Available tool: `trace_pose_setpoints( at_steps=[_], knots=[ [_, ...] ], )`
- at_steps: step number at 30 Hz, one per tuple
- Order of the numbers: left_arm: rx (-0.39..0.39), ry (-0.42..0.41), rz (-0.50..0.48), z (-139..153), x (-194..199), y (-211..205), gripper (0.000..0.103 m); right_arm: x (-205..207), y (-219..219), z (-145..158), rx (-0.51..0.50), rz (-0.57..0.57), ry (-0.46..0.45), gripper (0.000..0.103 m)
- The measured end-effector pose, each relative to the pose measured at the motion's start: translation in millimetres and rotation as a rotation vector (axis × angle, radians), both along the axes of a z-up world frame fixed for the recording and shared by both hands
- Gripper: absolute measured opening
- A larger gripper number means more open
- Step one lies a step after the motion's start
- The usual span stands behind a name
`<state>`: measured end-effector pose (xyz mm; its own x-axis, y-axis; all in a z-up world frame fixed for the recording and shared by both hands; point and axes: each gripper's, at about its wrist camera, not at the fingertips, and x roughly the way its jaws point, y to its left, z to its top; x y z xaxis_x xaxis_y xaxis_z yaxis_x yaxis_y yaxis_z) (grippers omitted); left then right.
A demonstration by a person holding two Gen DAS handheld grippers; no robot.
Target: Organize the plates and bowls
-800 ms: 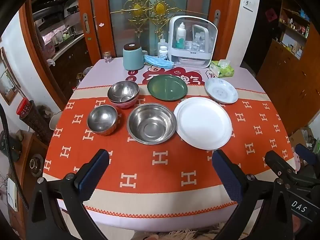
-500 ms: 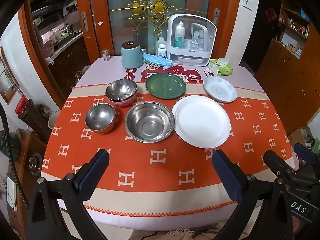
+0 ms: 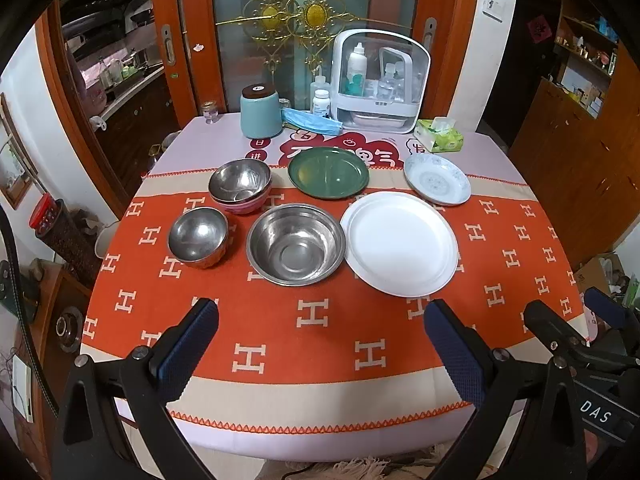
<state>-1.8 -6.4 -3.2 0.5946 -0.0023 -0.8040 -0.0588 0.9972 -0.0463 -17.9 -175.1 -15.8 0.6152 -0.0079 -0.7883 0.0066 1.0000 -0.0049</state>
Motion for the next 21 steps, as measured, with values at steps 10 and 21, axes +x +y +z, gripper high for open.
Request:
trace_pose_setpoints(
  at_steps=[10,21],
  knots=[
    [0.007,0.008,0.001,-2.4,-0.7,-0.3,0.102,-2.1,3.3,1.0,0.005,-0.001,0.002,0.1],
    [0.005,0.02,0.009,-6.9,-1.2,-0.7,0.102,-4.9,1.6,-7.3,0.015,0.0,0.007,0.1]
  ],
)
